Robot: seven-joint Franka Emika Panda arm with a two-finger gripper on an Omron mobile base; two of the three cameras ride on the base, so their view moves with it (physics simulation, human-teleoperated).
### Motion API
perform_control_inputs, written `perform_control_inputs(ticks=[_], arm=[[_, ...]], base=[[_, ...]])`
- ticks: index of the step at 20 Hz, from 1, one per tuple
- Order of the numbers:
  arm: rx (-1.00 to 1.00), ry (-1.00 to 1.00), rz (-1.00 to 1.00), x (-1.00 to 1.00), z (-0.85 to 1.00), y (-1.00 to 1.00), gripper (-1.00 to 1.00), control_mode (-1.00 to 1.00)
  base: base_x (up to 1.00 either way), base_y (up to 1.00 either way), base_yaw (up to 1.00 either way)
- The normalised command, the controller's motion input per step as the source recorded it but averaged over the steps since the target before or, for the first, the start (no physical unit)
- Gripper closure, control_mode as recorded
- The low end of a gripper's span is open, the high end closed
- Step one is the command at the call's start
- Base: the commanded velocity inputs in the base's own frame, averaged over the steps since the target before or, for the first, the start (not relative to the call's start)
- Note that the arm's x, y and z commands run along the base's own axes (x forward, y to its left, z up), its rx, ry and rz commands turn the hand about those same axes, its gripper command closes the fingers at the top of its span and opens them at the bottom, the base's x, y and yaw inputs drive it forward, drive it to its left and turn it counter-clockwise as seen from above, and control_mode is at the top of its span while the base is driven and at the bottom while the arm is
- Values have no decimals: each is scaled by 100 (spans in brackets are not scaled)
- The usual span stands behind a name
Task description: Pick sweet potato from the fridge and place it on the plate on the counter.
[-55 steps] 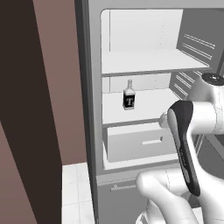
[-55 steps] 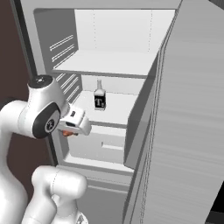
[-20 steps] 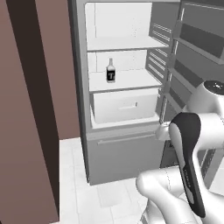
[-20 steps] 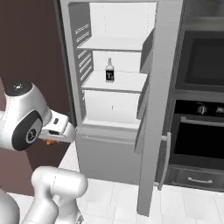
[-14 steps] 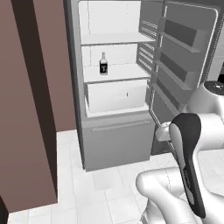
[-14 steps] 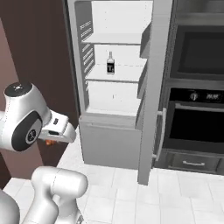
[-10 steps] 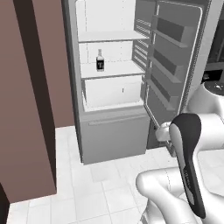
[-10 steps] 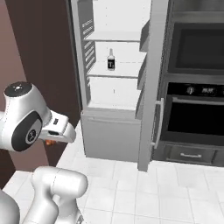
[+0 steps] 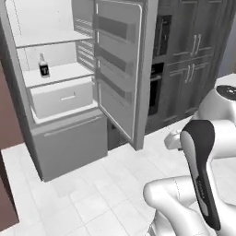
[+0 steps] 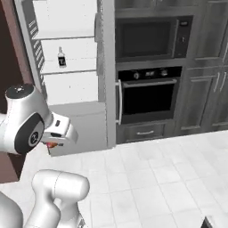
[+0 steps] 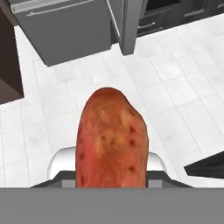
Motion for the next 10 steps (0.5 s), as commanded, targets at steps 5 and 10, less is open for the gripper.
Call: perform_control_inputs(ticks=[5, 10], arm=[[0, 0, 0, 0, 0, 0, 100, 100], [0, 0, 0, 0, 0, 0, 100, 100]], base=[[-16, 3, -98], [-8, 0, -100]])
